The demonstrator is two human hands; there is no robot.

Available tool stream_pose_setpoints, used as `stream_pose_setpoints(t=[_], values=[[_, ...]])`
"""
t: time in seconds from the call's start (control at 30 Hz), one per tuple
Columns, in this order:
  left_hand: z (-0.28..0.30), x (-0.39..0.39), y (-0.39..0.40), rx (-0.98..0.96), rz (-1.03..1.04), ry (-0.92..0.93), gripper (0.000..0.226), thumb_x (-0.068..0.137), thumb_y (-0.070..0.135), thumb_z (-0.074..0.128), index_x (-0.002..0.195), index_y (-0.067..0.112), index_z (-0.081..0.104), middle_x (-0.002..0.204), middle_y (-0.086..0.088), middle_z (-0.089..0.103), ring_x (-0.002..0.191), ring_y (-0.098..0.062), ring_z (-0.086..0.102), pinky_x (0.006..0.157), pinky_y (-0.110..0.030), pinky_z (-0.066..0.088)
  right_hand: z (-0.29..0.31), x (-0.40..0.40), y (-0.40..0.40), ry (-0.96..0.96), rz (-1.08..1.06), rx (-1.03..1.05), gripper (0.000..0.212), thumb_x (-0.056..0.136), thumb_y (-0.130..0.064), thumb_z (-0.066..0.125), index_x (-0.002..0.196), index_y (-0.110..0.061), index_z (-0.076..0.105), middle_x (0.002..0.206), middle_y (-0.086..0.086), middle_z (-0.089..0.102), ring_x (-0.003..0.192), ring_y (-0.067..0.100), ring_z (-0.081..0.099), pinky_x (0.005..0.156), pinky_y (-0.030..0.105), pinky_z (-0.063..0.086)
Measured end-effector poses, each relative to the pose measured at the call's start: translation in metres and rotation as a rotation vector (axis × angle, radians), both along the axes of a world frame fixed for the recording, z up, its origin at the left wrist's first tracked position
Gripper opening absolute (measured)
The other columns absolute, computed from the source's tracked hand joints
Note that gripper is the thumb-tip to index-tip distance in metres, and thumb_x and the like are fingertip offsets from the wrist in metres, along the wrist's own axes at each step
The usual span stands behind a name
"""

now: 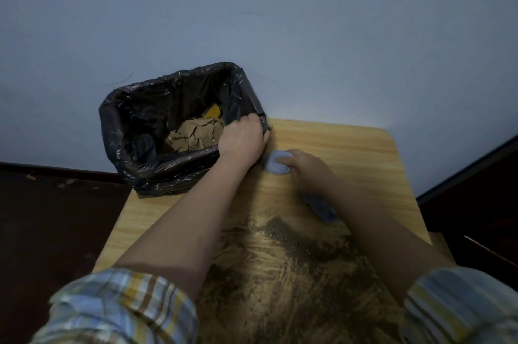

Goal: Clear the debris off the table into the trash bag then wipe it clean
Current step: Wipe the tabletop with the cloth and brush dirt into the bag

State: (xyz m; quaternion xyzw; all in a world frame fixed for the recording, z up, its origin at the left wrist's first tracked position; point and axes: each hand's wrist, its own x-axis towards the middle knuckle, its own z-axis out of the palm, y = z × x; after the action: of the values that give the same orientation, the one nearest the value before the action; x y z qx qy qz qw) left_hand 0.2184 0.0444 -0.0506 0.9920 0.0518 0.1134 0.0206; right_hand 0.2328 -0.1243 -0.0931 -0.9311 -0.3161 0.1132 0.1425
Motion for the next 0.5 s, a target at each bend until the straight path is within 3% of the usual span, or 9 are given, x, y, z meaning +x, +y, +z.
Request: stream_pose_setpoints(t=[0.07, 0.17, 0.23, 0.33, 0.4, 0.5], values=[[-0.001, 0.0, 0.0, 0.004, -0.002, 0.008, 0.035, 0.097, 0.038, 0.043, 0.107, 0.006, 0.053, 0.105, -0.015, 0.063, 0.094, -0.034, 0.063, 0.063, -0.034, 0.03, -0.007, -0.005, 0.011, -0.004, 0.02, -0.021, 0.049, 0.096, -0.001, 0.037, 0.141, -0.015, 0.048, 0.151, 0.012, 0.034, 0.131, 0.031, 0.04, 0.092, 0.035, 0.04], [0.0, -0.001, 0.001, 0.014, -0.008, 0.015, 0.035, 0.097, 0.038, 0.042, 0.106, 0.005, 0.053, 0.104, -0.015, 0.063, 0.093, -0.033, 0.063, 0.063, -0.035, 0.032, -0.01, -0.022, 0.028, -0.016, 0.179, -0.031, 0.036, 0.094, -0.001, 0.041, 0.125, -0.008, 0.059, 0.127, 0.017, 0.05, 0.116, 0.031, 0.048, 0.078, 0.032, 0.036], [0.001, -0.001, 0.001, 0.005, -0.012, 0.027, 0.036, 0.097, 0.038, 0.042, 0.107, 0.005, 0.052, 0.105, -0.015, 0.063, 0.094, -0.034, 0.062, 0.065, -0.036, 0.037, -0.006, -0.035, 0.03, 0.008, 0.306, -0.026, 0.037, 0.093, 0.001, 0.042, 0.124, -0.007, 0.061, 0.119, 0.017, 0.053, 0.112, 0.031, 0.049, 0.08, 0.036, 0.04], [0.004, -0.003, 0.001, -0.018, -0.017, 0.047, 0.037, 0.098, 0.039, 0.041, 0.108, 0.005, 0.052, 0.108, -0.016, 0.062, 0.097, -0.035, 0.062, 0.071, -0.039, 0.043, 0.006, -0.048, 0.021, 0.07, 0.484, -0.015, 0.046, 0.09, 0.007, 0.044, 0.129, -0.011, 0.061, 0.133, 0.015, 0.054, 0.12, 0.03, 0.051, 0.089, 0.039, 0.043], [0.006, -0.004, 0.001, -0.012, -0.014, 0.056, 0.04, 0.099, 0.041, 0.039, 0.109, 0.005, 0.052, 0.109, -0.017, 0.062, 0.098, -0.035, 0.061, 0.071, -0.039, 0.043, 0.019, -0.049, 0.012, 0.104, 0.545, 0.076, 0.041, 0.085, 0.009, 0.055, 0.122, -0.005, 0.066, 0.133, 0.017, 0.057, 0.118, 0.032, 0.058, 0.094, 0.039, 0.047], [0.012, -0.006, 0.001, -0.032, -0.027, 0.111, 0.047, 0.099, 0.048, 0.035, 0.112, 0.005, 0.05, 0.111, -0.017, 0.061, 0.099, -0.034, 0.06, 0.069, -0.038, 0.041, 0.029, -0.028, -0.01, 0.014, 0.307, 0.193, 0.042, 0.084, 0.008, 0.054, 0.121, -0.007, 0.067, 0.134, 0.018, 0.056, 0.119, 0.031, 0.056, 0.096, 0.035, 0.043]])
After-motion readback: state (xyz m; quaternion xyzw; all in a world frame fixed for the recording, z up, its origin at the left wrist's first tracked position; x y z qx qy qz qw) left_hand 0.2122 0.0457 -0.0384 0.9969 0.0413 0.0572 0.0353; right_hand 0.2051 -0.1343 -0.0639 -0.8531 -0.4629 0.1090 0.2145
